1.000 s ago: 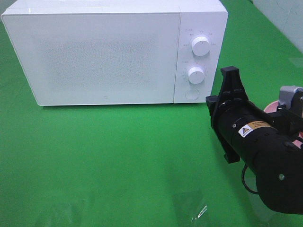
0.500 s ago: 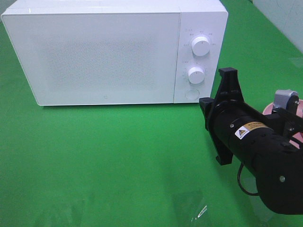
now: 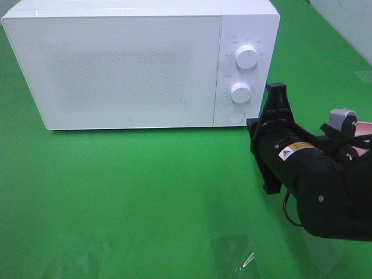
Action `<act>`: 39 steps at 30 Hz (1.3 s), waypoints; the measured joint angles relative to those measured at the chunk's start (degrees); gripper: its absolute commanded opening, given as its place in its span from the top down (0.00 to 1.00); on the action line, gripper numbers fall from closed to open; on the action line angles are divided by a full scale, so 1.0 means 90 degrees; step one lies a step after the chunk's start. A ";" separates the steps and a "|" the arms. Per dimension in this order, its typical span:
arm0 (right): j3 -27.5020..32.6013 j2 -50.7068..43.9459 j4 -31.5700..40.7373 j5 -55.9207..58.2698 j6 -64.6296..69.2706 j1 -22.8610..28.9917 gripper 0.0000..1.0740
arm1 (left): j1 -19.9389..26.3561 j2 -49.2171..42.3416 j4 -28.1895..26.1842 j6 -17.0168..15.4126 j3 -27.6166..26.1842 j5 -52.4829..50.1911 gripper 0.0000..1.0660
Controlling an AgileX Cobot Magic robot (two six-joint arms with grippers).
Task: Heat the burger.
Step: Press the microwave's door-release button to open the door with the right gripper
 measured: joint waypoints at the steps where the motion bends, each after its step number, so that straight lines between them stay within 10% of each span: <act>1: -0.0089 0.0025 -0.0153 0.0006 0.0006 -0.0153 1.00 | 0.0000 0.0000 0.0000 0.0000 0.0000 0.0000 0.06; 39: -0.2152 0.1522 -0.0738 0.1770 0.0108 -0.1394 1.00 | 0.0000 0.0000 0.0000 0.0000 0.0000 0.0000 0.06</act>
